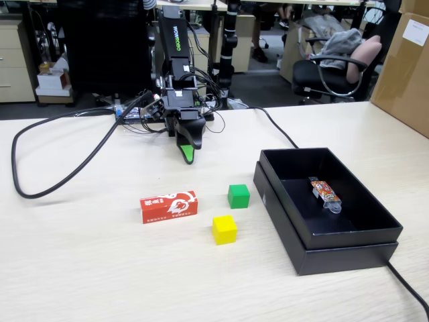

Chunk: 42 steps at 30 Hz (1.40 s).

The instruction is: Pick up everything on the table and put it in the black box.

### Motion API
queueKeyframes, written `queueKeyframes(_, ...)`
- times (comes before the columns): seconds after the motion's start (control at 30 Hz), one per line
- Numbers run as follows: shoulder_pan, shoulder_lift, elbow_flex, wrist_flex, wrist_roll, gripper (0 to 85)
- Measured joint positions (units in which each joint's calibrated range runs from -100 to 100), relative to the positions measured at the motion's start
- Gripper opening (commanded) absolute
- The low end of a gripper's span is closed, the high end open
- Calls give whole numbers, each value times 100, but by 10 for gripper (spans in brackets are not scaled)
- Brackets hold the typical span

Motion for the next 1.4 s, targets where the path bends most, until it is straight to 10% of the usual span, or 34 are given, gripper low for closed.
queueKeyframes(1.03, 88, -38, 64, -16, -10, 491)
queueKeyframes(1.4, 205, 13, 3361, -3651, 215, 476)
